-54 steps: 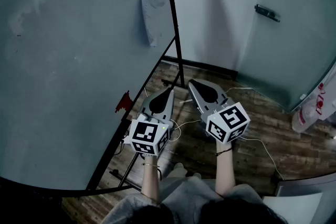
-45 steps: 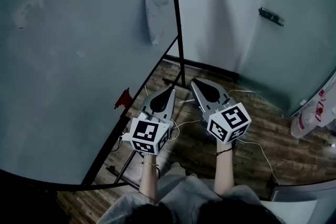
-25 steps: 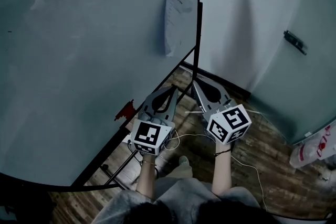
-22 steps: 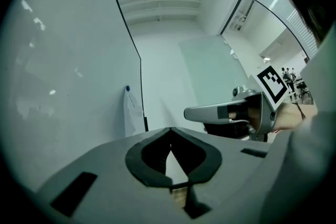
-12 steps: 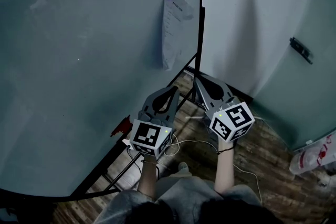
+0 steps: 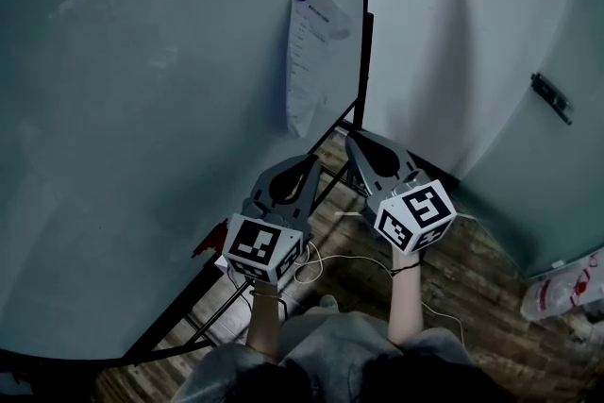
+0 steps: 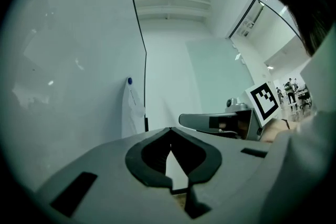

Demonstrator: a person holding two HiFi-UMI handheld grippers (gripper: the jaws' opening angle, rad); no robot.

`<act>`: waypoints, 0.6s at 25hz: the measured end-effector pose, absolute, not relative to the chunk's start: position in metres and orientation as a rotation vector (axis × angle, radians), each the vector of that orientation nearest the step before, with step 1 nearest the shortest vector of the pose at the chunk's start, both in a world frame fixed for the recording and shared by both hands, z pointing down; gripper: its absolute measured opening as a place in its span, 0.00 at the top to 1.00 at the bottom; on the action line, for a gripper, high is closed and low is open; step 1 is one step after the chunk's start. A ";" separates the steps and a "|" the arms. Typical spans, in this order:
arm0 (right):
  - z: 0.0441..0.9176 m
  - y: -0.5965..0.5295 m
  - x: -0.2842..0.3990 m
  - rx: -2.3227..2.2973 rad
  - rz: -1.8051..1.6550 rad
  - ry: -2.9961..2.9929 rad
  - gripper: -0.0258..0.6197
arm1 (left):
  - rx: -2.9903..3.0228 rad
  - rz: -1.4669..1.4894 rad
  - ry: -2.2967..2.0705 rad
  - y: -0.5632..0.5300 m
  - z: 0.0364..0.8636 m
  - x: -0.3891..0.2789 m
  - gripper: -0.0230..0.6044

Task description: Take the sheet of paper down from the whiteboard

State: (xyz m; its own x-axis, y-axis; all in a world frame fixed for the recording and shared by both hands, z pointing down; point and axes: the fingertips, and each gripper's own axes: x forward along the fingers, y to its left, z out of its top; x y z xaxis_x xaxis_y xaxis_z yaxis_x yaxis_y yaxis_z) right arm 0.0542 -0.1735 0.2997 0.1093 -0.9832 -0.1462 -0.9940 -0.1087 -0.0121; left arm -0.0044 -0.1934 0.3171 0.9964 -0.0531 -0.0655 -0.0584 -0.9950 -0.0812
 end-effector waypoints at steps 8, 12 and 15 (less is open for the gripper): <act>0.290 -0.171 0.084 -2.242 0.209 1.985 0.96 | -3.044 0.104 0.122 -0.192 0.308 -0.001 0.95; 0.283 -0.188 0.089 -2.198 0.210 2.016 0.96 | -3.033 0.107 0.224 -0.205 0.304 -0.006 0.95; 0.273 -0.201 0.093 -2.129 0.234 2.069 0.96 | -3.009 0.117 0.309 -0.210 0.291 -0.003 0.95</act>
State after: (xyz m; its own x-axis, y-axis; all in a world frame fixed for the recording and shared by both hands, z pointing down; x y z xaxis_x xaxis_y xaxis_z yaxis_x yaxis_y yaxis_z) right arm 0.0929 -0.2011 0.2733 0.0288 -0.9740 -0.2245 -0.9996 -0.0278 -0.0076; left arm -0.0034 -0.2104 0.2911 0.9763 -0.1976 -0.0885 -0.2065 -0.9727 -0.1058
